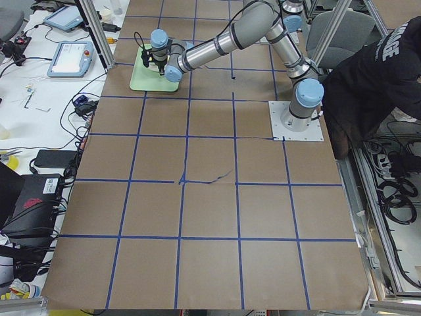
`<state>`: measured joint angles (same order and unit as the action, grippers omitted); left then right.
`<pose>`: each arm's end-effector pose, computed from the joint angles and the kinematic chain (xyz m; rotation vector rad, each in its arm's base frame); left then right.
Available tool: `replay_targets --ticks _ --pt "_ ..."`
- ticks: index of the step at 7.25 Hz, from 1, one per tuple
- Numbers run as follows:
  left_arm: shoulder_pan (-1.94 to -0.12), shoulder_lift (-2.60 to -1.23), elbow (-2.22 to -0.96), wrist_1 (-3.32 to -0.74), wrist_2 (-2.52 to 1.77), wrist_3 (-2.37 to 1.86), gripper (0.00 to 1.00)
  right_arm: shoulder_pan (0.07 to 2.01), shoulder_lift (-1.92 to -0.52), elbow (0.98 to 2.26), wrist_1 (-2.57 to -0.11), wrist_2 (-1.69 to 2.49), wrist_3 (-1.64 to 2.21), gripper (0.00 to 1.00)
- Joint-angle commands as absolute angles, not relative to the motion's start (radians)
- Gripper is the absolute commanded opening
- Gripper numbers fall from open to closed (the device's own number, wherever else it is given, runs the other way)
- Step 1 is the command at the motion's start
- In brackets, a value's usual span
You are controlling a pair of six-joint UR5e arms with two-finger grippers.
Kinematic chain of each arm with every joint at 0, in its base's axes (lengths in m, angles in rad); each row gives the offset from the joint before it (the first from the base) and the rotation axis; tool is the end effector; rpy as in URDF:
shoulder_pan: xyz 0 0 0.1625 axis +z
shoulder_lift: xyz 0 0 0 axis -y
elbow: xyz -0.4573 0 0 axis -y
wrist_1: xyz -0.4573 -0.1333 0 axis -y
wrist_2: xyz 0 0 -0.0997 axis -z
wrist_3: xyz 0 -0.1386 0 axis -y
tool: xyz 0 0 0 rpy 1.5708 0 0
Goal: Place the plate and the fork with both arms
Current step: 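Carry the white plate with the left gripper onto the green tray, then open the left gripper and lift it away from the plate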
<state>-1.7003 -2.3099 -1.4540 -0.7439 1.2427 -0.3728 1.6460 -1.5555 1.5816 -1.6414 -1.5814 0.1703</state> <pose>-0.2803 -0.7742 0.1257 0.2894 -2.7549 0.1615 0.1743 -0.5584 0.4738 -0.1494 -3.1321 0.0713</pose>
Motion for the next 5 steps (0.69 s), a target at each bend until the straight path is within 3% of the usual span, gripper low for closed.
replay_targets --ticks 1,2,5 --pt "-1.7 -2.312 -1.463 -0.742 1.249 -0.373 0.78 1.646 -1.555 1.58 -1.641 -1.582 0.17 1.0" --pt "-1.7 -2.292 -1.466 -0.732 1.27 -0.361 0.98 1.646 -1.555 1.582 -1.641 -1.582 0.17 1.0" --pt "-1.671 -2.212 -1.482 -0.761 1.343 -0.316 1.0 1.646 -1.555 1.583 -1.641 -1.582 0.17 1.0"
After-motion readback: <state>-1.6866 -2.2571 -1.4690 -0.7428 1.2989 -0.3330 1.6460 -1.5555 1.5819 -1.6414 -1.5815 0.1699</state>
